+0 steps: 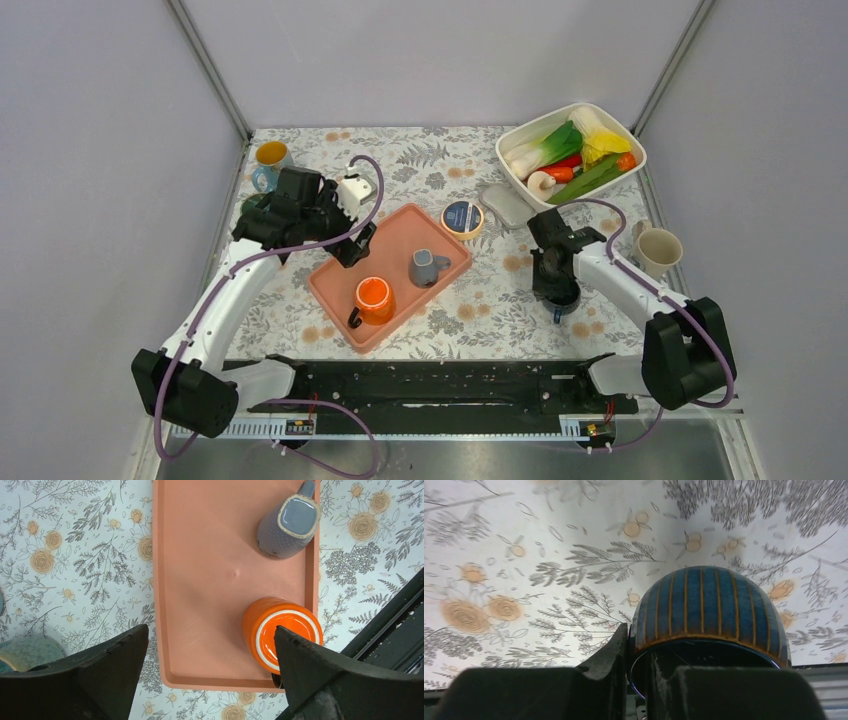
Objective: Turn the mug right side up
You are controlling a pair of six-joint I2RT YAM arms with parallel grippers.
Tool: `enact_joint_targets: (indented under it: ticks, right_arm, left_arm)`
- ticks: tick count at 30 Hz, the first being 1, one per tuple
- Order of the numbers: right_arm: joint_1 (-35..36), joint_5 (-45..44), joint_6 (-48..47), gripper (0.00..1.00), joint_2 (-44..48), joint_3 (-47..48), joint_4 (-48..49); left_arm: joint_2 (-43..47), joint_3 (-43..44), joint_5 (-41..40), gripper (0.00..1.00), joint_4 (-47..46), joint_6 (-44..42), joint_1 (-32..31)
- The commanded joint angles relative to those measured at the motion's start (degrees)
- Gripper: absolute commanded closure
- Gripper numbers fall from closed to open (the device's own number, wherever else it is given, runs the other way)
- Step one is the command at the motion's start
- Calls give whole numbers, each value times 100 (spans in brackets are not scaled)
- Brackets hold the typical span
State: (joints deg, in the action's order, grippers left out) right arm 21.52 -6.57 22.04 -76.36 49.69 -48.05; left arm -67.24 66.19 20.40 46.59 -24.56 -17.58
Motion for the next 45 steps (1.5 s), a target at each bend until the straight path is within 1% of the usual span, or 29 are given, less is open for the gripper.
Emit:
enact_joint_targets:
  ticks: [1, 3, 8, 9, 10, 11, 13, 14, 20, 22, 24, 27, 31, 35, 38, 42, 44, 45]
  right_arm:
    - [-56, 16, 589, 100, 228, -436, 53]
    - [-76, -28, 712, 100, 247, -644, 95]
    - [-186, 388, 766, 100, 277, -1072, 565]
    - [-223, 428, 766, 97, 287, -1131, 635]
    - [-246, 428, 761, 86, 293, -1170, 676]
    - [-267, 438, 756, 71, 315, -1183, 682]
    - [-271, 467, 749, 50, 406, -1151, 645]
    - [-270, 439, 755, 45, 479, -1114, 578]
    - [-271, 120, 674, 24, 1080, -689, -193]
    - [-269, 59, 651, 19, 1332, -563, -404]
    - [-271, -61, 644, 10, 1564, -426, -589]
    - [-268, -107, 631, 4, 1872, -295, -718]
    - [-271, -13, 625, 1, 2114, -280, -677]
    - [-272, 138, 568, 1, 2151, -285, -654]
    - [-273, 257, 538, 1, 2240, -329, -595]
    - [-267, 244, 493, 1, 2341, -363, -583]
    - [-269, 239, 471, 1, 2353, -345, -582]
    - [-271, 256, 462, 1, 2353, -334, -575]
  left_arm:
    - [42, -97, -178, 1, -108, -209, 30]
    - [11, -115, -239, 1, -104, -245, 27]
    - [-34, -114, -244, 1, -67, -297, 27]
    - [-42, -108, -208, 1, -21, -310, 28]
    - [-51, -105, -187, 1, 29, -343, 28]
    - [-59, -106, -163, 1, 112, -374, 27]
    - [-76, -68, -86, 1, 351, -476, 31]
    - [-74, -48, -48, 1, 504, -520, 32]
    - [159, -138, 185, 1, 1634, -1041, -76]
    - [254, -294, 115, 2, 1923, -1204, -127]
    - [295, -556, -38, 4, 2072, -1258, -205]
    - [321, -1127, -245, 10, 1980, -1216, -507]
    - [354, -1667, -559, 12, 1410, -919, -773]
    - [161, -1903, -719, 15, 749, -513, -891]
    - [-98, -2018, -816, 22, 247, -235, -888]
    - [-274, -2023, -710, 26, -66, -90, -909]
    - [-344, -2046, -740, 34, -264, -31, -904]
    - [-390, -2044, -744, 41, -347, 7, -905]
